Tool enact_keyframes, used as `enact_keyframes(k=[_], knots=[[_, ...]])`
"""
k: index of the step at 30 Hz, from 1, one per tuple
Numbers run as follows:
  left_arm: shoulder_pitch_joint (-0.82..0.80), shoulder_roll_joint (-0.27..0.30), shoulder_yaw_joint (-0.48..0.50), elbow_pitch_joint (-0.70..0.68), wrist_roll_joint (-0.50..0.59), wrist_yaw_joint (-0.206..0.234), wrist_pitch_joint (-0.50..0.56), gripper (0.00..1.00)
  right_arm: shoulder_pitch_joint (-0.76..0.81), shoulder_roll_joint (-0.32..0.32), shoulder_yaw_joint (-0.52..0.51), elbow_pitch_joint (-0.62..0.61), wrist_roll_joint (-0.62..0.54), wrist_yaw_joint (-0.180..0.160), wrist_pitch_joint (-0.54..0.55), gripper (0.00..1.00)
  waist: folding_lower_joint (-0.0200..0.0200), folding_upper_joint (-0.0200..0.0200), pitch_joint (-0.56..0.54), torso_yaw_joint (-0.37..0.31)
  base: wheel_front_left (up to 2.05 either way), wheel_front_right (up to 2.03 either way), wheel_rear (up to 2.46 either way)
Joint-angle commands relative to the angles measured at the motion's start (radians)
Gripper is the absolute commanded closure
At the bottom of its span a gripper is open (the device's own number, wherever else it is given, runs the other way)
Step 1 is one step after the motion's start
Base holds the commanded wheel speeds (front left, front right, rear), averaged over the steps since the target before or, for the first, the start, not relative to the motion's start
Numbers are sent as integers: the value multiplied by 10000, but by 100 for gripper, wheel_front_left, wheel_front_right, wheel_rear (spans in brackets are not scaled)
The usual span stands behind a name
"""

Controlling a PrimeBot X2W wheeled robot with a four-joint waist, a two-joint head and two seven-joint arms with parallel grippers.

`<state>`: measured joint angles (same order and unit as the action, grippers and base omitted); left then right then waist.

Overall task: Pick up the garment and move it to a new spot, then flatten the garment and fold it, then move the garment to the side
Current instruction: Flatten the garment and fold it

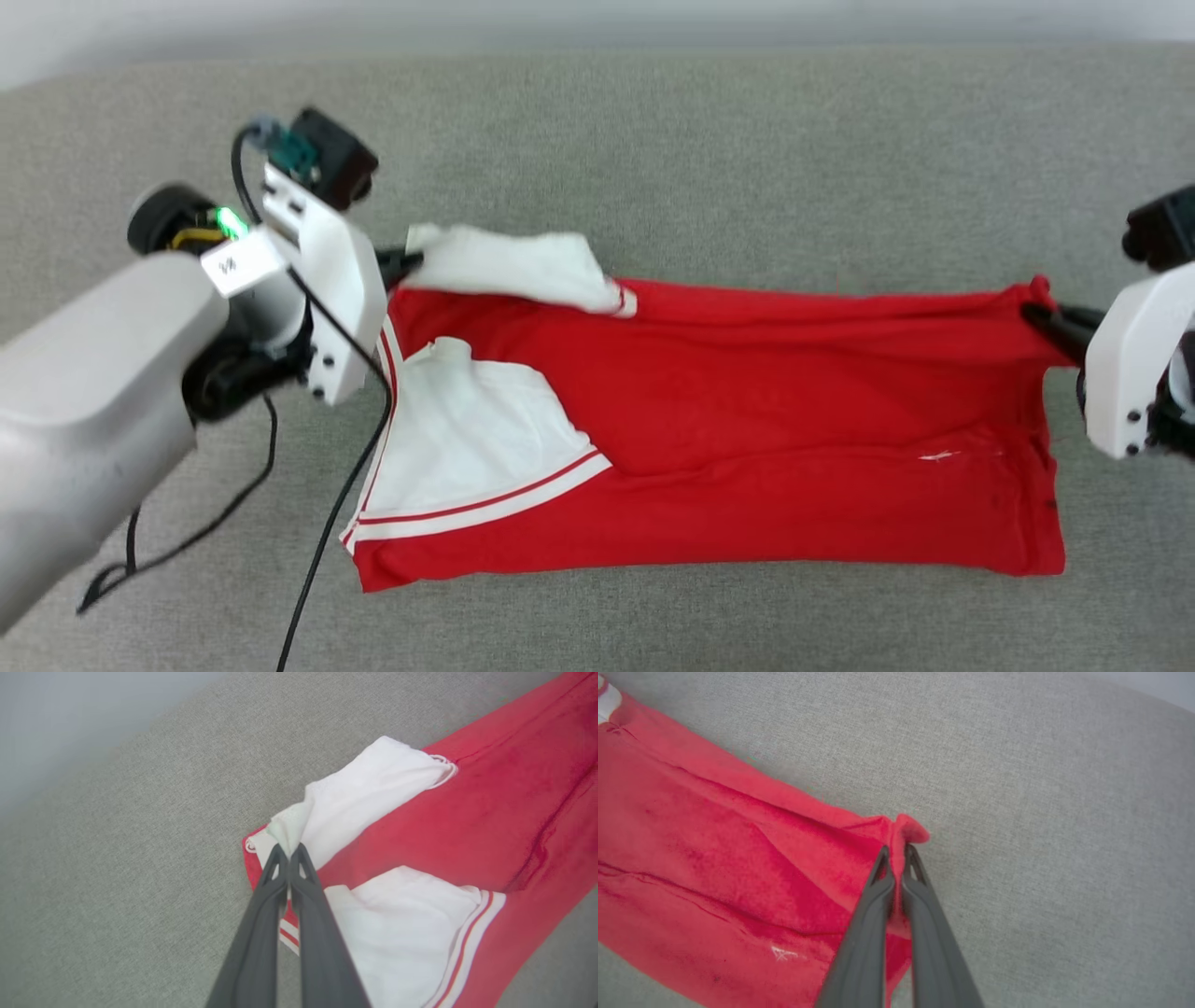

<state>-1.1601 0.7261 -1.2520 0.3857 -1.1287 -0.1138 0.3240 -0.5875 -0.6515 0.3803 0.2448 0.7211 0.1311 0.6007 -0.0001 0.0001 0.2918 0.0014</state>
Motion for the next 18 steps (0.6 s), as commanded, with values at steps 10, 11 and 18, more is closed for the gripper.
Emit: enact_keyframes(k=[10,11,18], knots=[[2279,843,-137,-1381,-224,744,-680,100,1890,-95,145,-307,248,-8,-1348,100,1,-1,-987,3,0,0,0],[2465,898,-147,-1481,-272,818,-723,100,2081,-84,150,-316,306,-8,-1416,100,1,-1,-1022,14,0,0,0],[3432,1094,-186,-1764,-514,1092,-859,100,2963,92,72,-174,517,-8,-1919,100,1,-1,-1030,37,0,0,0]])
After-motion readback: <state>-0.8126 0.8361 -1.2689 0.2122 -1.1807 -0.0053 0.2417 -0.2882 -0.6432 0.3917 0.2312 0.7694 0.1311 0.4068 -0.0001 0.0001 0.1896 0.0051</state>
